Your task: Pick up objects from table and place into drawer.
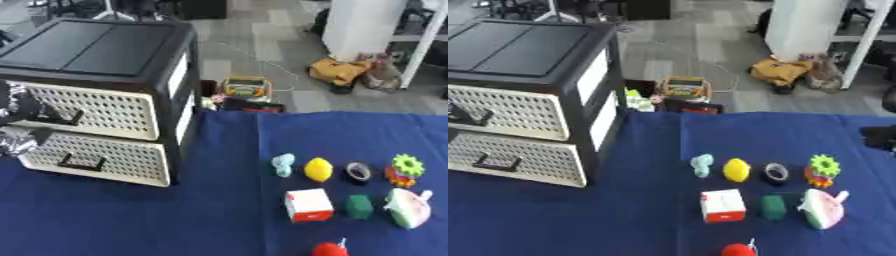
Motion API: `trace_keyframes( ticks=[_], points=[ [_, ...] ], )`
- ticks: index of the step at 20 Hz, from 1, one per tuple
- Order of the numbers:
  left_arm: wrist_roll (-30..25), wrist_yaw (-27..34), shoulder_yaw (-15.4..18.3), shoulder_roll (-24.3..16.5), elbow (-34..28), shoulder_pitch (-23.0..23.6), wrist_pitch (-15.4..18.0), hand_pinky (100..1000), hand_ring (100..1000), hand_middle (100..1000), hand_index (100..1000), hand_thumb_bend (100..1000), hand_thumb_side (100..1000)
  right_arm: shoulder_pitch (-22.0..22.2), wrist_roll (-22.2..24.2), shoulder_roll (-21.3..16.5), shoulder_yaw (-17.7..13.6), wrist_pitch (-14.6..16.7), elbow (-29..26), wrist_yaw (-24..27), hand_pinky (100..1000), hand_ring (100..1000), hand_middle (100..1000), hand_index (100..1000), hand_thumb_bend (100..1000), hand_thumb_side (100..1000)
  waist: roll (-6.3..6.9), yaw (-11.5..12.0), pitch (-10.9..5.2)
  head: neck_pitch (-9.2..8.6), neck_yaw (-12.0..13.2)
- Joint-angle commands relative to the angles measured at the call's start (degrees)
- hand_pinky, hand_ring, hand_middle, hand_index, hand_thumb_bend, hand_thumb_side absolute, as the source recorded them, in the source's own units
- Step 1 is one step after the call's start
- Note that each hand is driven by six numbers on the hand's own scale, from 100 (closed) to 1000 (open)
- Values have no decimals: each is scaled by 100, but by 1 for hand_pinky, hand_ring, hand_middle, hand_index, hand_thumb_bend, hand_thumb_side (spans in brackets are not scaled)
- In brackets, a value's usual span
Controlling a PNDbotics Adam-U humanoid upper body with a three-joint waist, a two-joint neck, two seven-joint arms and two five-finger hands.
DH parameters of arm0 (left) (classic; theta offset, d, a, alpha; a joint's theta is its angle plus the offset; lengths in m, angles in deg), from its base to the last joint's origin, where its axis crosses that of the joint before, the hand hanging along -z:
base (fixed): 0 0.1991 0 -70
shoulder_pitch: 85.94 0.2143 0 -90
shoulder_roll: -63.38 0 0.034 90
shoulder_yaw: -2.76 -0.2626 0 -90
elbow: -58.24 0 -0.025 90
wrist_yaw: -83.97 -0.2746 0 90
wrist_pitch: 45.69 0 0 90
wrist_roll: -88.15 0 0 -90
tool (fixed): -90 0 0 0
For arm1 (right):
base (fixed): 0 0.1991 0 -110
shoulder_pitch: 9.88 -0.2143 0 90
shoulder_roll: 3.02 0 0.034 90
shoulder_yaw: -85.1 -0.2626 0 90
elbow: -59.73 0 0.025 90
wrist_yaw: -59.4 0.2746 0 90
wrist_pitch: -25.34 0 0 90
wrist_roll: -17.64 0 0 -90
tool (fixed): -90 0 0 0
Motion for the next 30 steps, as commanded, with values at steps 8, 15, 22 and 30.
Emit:
trace_keyframes(
  ticks=[8, 15, 22, 30],
  points=[
    [-1488, 372, 64, -110, -34, 8, 814, 100, 100, 100, 743, 100, 1000, -9, -21, -47, -75, 18, -91, 60, 721, 706, 445, 846, 100, 1000, -13, -8, -195, -147, 324],
    [-1864, 690, -19, -112, -71, 65, 814, 100, 100, 100, 777, 100, 1000, 21, -26, -29, -83, 1, -91, 61, 722, 707, 445, 846, 100, 1000, -18, 23, -239, -99, 258],
    [-2145, 997, -33, -151, -164, 137, 814, 100, 100, 100, 751, 100, 1000, 35, -41, -8, -96, 0, -91, 71, 722, 707, 447, 847, 100, 1000, -17, 53, -290, -62, 212],
    [-2199, 1034, -43, -165, -225, 214, 814, 100, 100, 100, 743, 100, 1000, 28, -56, 16, -100, 8, -91, 99, 722, 707, 448, 847, 100, 1000, -17, 65, -337, -88, 169]
  ],
)
